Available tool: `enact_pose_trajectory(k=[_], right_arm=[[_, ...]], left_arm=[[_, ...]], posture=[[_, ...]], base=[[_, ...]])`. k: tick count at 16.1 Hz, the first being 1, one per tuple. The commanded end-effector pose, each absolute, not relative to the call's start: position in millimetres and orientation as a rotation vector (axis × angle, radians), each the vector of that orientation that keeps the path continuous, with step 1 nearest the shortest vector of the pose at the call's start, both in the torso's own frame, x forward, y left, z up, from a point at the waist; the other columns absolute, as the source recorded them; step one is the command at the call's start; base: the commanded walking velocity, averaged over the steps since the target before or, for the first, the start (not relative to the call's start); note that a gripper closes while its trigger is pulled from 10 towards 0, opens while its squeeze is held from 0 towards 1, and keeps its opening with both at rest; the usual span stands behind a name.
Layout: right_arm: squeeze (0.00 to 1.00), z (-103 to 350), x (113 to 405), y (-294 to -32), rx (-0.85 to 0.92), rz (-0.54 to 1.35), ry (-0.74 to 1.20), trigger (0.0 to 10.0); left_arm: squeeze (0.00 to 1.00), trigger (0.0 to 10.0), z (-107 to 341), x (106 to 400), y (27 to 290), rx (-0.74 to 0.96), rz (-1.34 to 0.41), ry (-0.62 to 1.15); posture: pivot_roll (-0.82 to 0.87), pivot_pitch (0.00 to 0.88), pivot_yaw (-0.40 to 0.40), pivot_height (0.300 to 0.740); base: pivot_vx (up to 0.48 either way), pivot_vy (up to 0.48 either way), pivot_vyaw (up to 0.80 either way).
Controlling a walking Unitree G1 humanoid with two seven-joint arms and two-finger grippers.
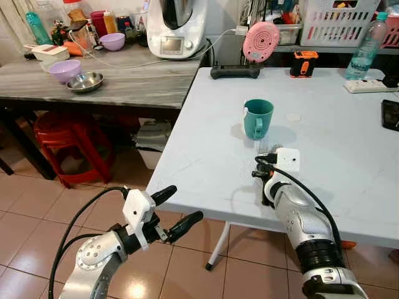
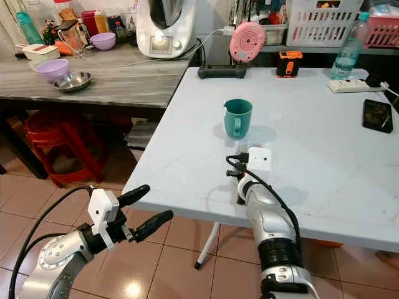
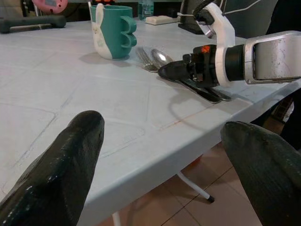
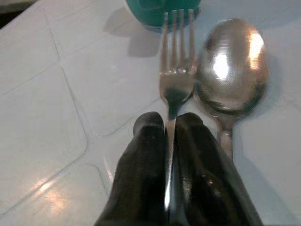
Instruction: Setting the table
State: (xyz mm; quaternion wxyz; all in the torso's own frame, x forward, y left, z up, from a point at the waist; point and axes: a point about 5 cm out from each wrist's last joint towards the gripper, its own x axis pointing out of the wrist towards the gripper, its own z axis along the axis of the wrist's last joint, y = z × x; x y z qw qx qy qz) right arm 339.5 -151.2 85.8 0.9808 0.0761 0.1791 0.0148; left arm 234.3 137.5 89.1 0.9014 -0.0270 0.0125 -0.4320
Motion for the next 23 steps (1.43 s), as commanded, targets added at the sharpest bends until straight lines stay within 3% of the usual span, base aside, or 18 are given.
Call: enact_pose_trajectory(k=[1,11,14,20,21,22,23], right_arm=[[0.0,70,334,-147,0.175,0.035,0.441,0.0],[0.0,88,340,-144,0.32,-0.038,0.375,0.0],[0.0,108,336,-146,0.384,-0.073,0.274,0.0],[0.0,126,317,-137,0.23,-0.014,0.124,0.0],[0.0,124,312,-137,0.223,-0.022,0.115,1.4],[0.0,125,309,-138,0.217,-0.038,0.1,9.2],[0.0,128,306,-140,0.203,-0.047,0.081,10.0]], left_arm=[[0.0,10.0,93,237,139,-0.023,-0.906,0.011],[0.0,10.0,95,239,139,-0.009,-0.908,-0.004],[0.0,10.0,97,241,144,-0.03,-0.809,-0.032],[0.0,10.0,100,261,156,-0.067,-0.595,-0.084],[0.0,10.0,99,266,159,-0.073,-0.544,-0.08],[0.0,10.0,98,272,165,-0.073,-0.466,-0.066],[0.0,10.0,95,276,169,-0.083,-0.397,-0.047]], posture=[[-0.08,0.0,0.098,0.74],[-0.08,0.0,0.09,0.74],[-0.09,0.0,0.086,0.74],[-0.1,0.0,0.087,0.74],[-0.1,0.0,0.086,0.74],[-0.1,0.0,0.085,0.74],[-0.1,0.0,0.083,0.74]], base=[[0.0,0.0,0.0],[0.0,0.0,0.0],[0.0,0.0,0.0],[0.0,0.0,0.0],[0.0,0.0,0.0],[0.0,0.0,0.0],[0.0,0.0,0.0]])
